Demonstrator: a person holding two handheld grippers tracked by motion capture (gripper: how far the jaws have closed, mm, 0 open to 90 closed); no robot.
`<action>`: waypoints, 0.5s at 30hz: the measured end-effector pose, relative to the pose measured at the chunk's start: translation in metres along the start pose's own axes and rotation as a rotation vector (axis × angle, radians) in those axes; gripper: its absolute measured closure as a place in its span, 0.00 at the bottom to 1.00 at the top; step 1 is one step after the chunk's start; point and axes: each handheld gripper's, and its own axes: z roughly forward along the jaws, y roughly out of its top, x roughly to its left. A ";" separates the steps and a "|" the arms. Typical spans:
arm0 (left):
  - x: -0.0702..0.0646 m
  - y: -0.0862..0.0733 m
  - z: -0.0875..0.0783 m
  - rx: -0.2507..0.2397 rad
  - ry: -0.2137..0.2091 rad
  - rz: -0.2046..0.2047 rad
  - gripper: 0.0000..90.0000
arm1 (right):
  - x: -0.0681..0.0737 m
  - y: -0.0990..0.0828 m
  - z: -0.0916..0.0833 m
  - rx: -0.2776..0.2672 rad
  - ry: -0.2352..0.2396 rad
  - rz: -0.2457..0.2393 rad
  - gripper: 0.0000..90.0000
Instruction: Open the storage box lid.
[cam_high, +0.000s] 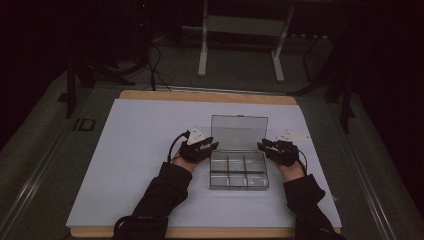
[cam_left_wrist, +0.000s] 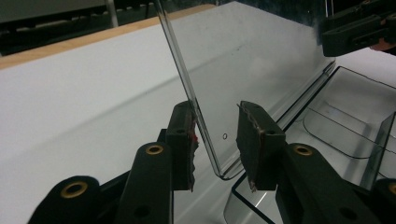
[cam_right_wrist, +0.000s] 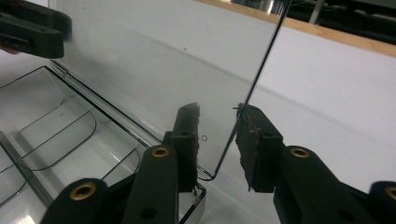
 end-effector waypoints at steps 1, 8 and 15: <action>0.001 0.000 0.001 0.002 -0.004 -0.011 0.76 | -0.001 0.000 0.001 0.002 0.002 0.004 0.75; 0.006 -0.002 0.004 0.004 -0.028 -0.072 0.73 | 0.000 -0.004 0.007 0.013 0.012 0.035 0.67; 0.004 0.000 0.009 0.042 -0.025 -0.075 0.66 | -0.002 -0.004 0.009 0.029 0.021 0.071 0.64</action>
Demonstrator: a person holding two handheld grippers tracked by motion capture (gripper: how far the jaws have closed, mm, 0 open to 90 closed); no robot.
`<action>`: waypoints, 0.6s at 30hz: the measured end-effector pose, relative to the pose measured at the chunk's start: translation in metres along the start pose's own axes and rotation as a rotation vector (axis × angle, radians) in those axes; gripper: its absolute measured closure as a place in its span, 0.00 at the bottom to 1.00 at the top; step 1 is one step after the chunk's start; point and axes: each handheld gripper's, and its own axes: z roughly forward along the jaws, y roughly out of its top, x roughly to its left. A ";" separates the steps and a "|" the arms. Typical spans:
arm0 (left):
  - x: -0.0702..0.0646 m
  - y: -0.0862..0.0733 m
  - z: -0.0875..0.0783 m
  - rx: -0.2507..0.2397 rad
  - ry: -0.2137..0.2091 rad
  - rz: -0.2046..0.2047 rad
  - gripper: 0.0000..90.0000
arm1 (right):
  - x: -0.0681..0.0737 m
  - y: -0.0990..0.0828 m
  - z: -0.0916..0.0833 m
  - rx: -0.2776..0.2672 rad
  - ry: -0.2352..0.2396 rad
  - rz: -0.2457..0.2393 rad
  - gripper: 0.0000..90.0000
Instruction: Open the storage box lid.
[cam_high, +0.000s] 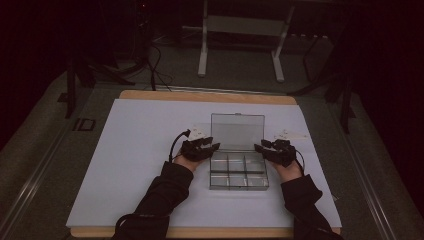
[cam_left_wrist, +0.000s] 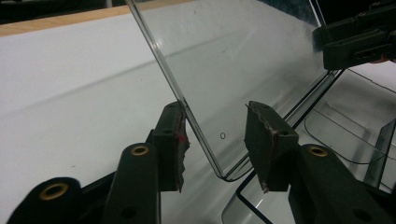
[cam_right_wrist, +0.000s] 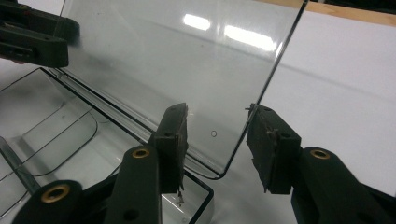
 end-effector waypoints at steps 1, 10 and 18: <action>0.000 0.000 0.001 0.008 0.001 -0.002 0.64 | 0.000 0.000 0.000 0.000 0.001 0.005 0.63; 0.002 0.003 0.003 0.034 -0.008 -0.053 0.61 | -0.001 0.002 0.002 0.023 -0.001 0.039 0.62; 0.003 0.003 0.006 0.045 -0.011 -0.098 0.58 | -0.003 0.002 0.003 0.032 0.002 0.080 0.61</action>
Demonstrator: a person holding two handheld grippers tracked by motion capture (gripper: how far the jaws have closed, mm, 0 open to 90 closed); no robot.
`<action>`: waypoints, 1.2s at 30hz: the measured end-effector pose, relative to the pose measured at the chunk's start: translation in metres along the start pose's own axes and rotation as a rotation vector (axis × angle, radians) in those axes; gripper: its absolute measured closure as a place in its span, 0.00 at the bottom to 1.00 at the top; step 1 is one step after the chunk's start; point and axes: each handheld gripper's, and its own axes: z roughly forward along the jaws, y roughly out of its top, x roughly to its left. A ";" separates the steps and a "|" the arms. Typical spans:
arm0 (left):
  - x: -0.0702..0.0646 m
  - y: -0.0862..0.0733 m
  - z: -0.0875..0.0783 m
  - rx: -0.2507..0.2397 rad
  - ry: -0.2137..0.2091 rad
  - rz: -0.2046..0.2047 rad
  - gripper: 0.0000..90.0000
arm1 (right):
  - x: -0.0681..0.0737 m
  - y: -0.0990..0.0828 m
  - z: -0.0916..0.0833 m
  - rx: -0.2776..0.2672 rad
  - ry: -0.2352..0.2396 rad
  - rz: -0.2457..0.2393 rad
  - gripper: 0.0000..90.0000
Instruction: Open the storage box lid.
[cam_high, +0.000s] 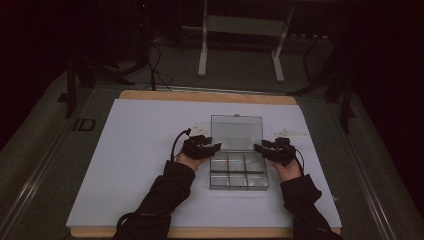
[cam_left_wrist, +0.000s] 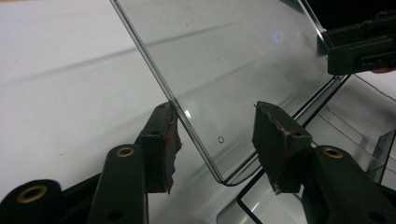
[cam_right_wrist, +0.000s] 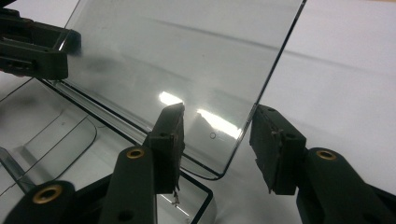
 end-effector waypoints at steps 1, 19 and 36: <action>0.000 0.000 0.000 0.003 -0.002 -0.004 0.57 | 0.000 0.000 0.000 0.001 0.002 0.003 0.60; 0.015 0.000 0.009 0.068 -0.077 -0.223 0.49 | -0.001 0.002 0.003 0.028 -0.019 0.009 0.62; 0.007 0.006 0.005 0.071 -0.031 -0.109 0.43 | 0.001 0.003 0.004 0.040 -0.038 -0.016 0.59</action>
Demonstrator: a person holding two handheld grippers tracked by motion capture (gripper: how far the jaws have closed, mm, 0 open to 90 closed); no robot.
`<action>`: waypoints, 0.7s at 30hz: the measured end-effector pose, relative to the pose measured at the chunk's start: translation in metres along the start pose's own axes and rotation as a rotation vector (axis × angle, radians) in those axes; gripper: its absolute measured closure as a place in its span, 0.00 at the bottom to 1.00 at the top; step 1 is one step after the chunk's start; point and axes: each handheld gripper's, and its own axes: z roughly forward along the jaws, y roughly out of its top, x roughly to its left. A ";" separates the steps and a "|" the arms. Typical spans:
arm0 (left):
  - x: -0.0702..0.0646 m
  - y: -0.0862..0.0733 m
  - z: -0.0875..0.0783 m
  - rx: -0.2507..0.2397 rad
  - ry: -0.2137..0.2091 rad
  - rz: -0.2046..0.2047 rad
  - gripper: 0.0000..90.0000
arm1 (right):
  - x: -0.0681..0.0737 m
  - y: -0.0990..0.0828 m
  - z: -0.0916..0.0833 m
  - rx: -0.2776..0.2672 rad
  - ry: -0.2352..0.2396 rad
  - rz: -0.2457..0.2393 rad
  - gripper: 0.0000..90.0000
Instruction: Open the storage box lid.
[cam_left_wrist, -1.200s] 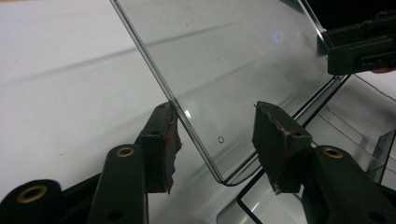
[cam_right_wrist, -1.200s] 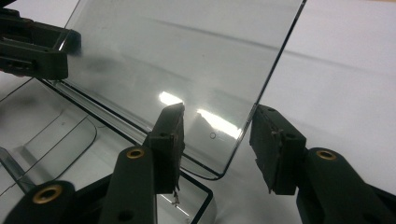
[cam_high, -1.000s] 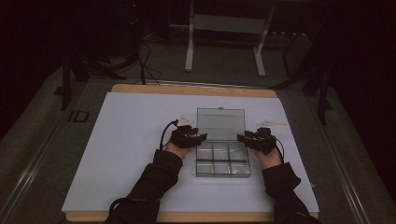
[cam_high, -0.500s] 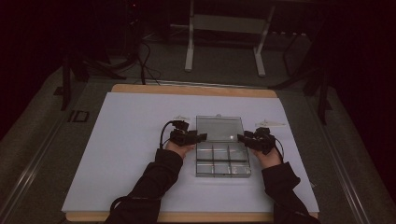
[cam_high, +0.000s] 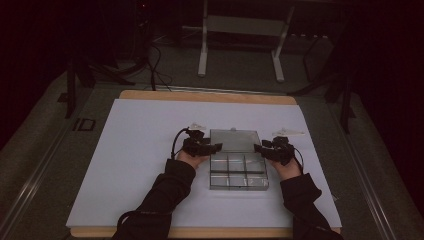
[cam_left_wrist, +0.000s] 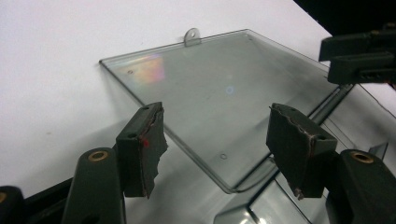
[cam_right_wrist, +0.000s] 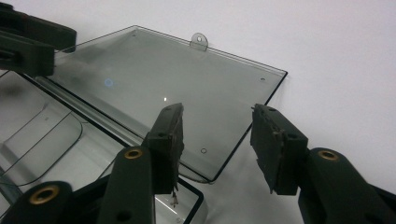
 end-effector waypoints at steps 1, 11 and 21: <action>-0.001 0.001 -0.001 0.001 -0.001 0.015 0.42 | 0.000 0.000 0.000 0.000 -0.001 0.001 0.58; -0.017 0.002 -0.012 -0.013 -0.015 0.119 0.23 | 0.001 0.003 -0.007 -0.013 0.036 -0.038 0.32; -0.026 -0.001 -0.025 -0.053 -0.055 0.166 0.10 | 0.009 0.002 -0.017 -0.007 0.054 -0.093 0.19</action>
